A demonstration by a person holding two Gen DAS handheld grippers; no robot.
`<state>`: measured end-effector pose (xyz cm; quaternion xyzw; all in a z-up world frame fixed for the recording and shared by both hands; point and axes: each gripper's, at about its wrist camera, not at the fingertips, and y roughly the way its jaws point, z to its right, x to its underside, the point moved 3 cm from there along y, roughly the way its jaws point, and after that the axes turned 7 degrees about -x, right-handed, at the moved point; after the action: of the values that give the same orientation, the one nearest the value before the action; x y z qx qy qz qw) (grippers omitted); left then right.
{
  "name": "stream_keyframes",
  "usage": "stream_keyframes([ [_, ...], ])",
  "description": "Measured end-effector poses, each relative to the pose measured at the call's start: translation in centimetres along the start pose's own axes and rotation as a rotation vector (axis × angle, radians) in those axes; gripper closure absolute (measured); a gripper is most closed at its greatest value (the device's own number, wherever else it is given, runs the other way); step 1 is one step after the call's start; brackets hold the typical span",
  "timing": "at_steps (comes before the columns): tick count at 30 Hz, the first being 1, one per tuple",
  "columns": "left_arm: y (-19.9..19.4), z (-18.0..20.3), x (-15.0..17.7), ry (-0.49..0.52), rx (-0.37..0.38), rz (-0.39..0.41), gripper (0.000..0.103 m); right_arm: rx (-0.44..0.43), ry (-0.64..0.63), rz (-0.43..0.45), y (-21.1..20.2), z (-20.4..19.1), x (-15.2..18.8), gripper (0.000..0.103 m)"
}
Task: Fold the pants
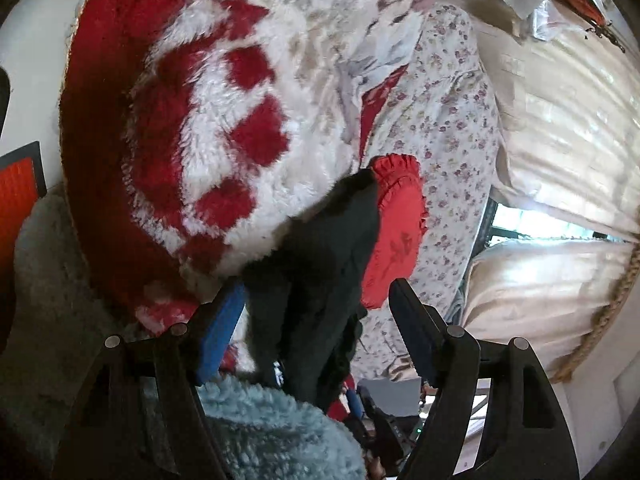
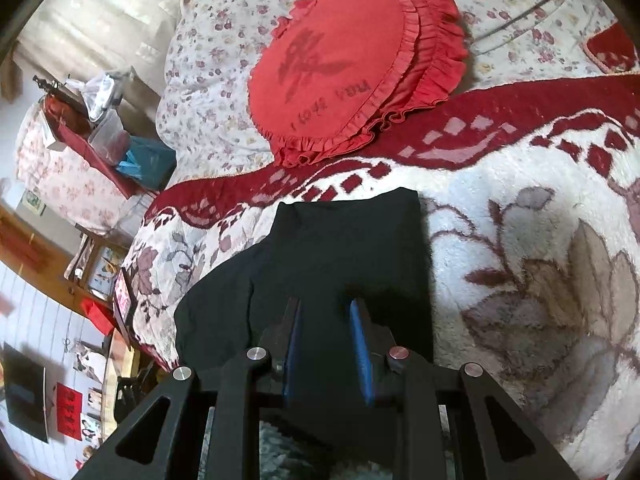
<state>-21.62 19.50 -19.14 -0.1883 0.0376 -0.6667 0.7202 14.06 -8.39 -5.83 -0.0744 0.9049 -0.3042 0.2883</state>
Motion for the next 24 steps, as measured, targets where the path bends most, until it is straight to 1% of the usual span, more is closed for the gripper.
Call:
stream_keyframes([
  [2,0.7,0.1,-0.1,-0.008,0.014,-0.015,0.029,0.0,0.001,0.0,0.0,0.0,0.0,0.08],
  [8,1.3,0.5,0.3,-0.011,0.041,-0.039,0.029,-0.001,0.007,-0.007,0.2,0.1,-0.1,0.08],
  [10,1.2,0.7,0.4,-0.007,0.042,-0.032,0.035,0.0,0.009,-0.005,0.2,0.1,0.0,0.08],
  [11,1.0,0.8,0.5,0.003,0.029,-0.021,0.045,-0.002,0.012,-0.006,0.2,0.1,0.0,0.08],
  [12,0.7,1.0,0.6,0.014,0.013,-0.008,0.058,-0.001,0.013,-0.006,0.2,0.1,0.0,0.08],
  [13,0.7,1.3,0.7,0.027,0.005,-0.002,0.063,-0.002,0.017,-0.008,0.3,0.2,0.0,0.08],
  [14,0.5,1.5,0.8,0.053,-0.012,0.01,0.065,-0.004,0.018,-0.009,0.3,0.2,0.0,0.08],
  [16,0.5,1.5,0.8,0.071,-0.044,0.021,0.068,-0.005,0.019,-0.01,0.3,0.3,0.1,0.08],
  [18,0.8,1.2,0.5,0.073,-0.095,0.034,0.069,-0.004,0.019,-0.012,0.3,0.3,0.1,0.08],
  [20,0.9,1.1,0.3,0.102,-0.144,0.049,0.069,-0.005,0.022,-0.016,0.4,0.4,0.1,0.08],
  [21,0.9,1.2,0.4,0.114,-0.153,0.053,0.069,-0.006,0.025,-0.017,0.4,0.5,0.2,0.08],
  [22,0.8,1.6,0.6,0.142,-0.172,0.062,0.071,-0.009,0.029,-0.017,0.4,0.6,0.2,0.08],
  [24,0.7,3.0,1.3,0.248,-0.232,0.083,0.083,-0.014,0.037,-0.013,0.2,0.8,0.2,0.08],
])
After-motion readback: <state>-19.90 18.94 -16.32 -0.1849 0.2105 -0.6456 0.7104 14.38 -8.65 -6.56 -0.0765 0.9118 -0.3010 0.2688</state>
